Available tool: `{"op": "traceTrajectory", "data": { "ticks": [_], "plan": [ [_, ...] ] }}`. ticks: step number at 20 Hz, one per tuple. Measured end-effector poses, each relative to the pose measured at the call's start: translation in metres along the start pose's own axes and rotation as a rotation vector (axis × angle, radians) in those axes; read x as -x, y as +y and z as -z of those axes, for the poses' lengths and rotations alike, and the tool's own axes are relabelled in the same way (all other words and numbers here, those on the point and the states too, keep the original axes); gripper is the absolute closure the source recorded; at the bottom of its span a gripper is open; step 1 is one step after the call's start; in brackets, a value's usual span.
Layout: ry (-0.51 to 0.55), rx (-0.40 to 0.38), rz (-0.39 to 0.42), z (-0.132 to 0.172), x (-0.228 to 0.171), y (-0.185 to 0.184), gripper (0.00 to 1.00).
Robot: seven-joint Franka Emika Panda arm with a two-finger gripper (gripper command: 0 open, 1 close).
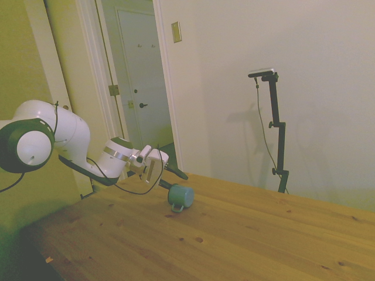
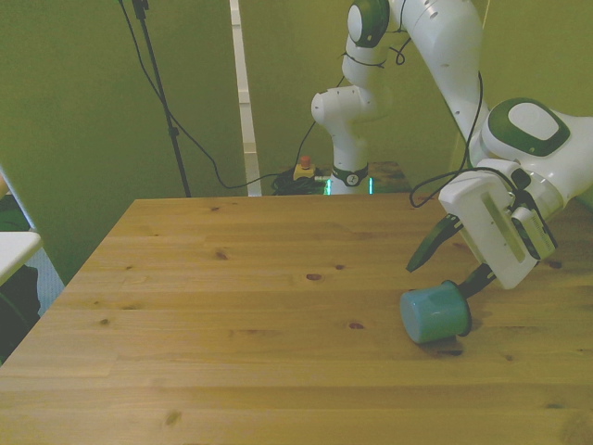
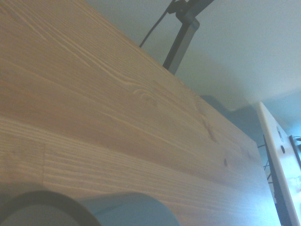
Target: Flip the mug upright
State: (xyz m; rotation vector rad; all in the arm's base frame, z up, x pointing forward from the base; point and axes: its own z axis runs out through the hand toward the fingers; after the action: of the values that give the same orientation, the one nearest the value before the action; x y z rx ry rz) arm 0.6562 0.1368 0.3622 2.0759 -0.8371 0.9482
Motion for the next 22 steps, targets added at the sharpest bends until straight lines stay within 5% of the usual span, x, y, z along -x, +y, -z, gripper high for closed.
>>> {"op": "traceTrajectory", "data": {
  "ticks": [22],
  "plan": [
    [-0.008, 0.018, 0.002, -0.011, 0.006, -0.002, 1.0]
  ]
}}
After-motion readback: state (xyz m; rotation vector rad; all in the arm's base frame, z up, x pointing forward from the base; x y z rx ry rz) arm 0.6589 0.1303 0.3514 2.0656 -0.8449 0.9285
